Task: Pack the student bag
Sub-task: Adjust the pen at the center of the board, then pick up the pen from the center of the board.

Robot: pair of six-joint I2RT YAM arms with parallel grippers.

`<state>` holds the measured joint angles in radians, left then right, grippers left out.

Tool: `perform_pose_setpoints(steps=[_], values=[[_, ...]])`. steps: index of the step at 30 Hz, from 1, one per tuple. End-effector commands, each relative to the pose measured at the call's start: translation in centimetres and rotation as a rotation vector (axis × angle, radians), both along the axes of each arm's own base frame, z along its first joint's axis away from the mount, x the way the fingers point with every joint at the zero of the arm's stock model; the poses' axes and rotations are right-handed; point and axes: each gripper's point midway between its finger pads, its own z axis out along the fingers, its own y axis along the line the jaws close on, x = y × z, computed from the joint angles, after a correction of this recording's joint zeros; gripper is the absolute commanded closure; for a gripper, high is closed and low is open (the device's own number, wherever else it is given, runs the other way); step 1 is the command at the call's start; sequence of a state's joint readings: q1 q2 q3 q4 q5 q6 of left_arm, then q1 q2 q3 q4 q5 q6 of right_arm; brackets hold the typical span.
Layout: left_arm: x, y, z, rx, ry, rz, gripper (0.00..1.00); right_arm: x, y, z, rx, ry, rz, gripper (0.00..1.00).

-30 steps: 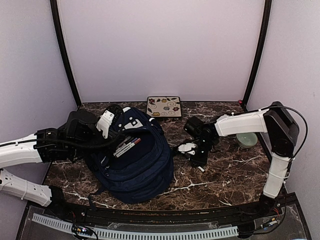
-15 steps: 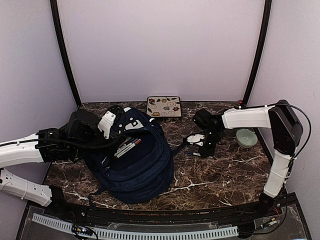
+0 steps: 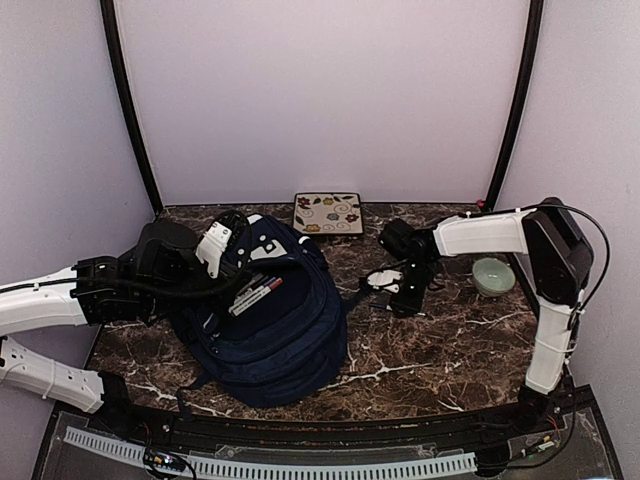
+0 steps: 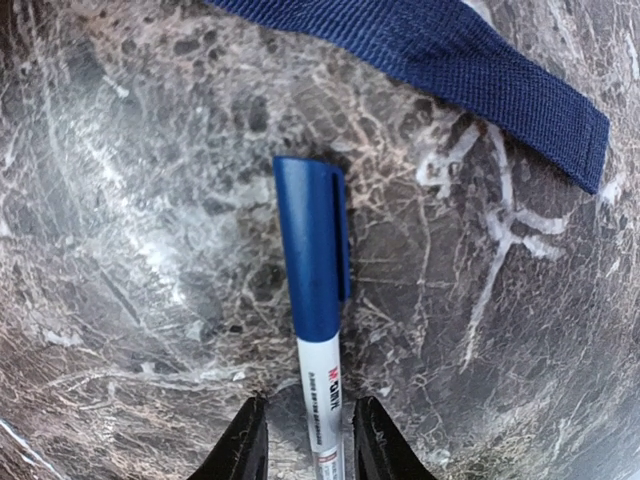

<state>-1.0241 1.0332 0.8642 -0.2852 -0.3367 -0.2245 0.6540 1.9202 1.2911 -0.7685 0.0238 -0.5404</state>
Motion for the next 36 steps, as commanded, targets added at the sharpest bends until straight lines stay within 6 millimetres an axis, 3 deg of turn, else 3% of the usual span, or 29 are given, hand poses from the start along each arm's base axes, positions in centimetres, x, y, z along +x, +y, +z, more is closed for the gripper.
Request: perform_pose_setpoints(steps=[1,10,13,17,22,28,32,36], values=[[0.6,-0.2,3.4,-0.107,-0.071,0.025,1.0,0.5,0.3,-0.4,-0.013,0.002,-0.025,0.7],[0.5,0.0,3.5,-0.108,-0.074,0.028,1.0,0.4,-0.5,-0.6,-0.05,0.0,-0.053,0.86],[0.5,0.2,3.5,-0.107,-0.076,0.032,1.0,0.5,-0.4,0.8,-0.033,-0.017,-0.048,0.9],[0.6,0.3,3.6,-0.105,-0.08,0.04,1.0,0.9,0.8,4.3,0.024,-0.086,-0.021,0.91],[0.8,0.2,4.1,-0.112,-0.088,0.04,1.0,-0.4,4.6,10.3,0.171,-0.112,0.084,0.92],[1.2,-0.5,4.5,-0.118,-0.071,0.033,1.0,-6.7,11.1,17.5,0.406,-0.096,0.381,0.91],[1.3,-1.0,5.1,-0.142,-0.061,0.019,1.0,-10.1,14.4,20.4,0.424,-0.252,0.58,0.91],[1.4,-1.3,5.7,-0.161,-0.06,0.008,1.0,-11.6,16.8,21.8,0.362,-0.434,0.725,0.91]])
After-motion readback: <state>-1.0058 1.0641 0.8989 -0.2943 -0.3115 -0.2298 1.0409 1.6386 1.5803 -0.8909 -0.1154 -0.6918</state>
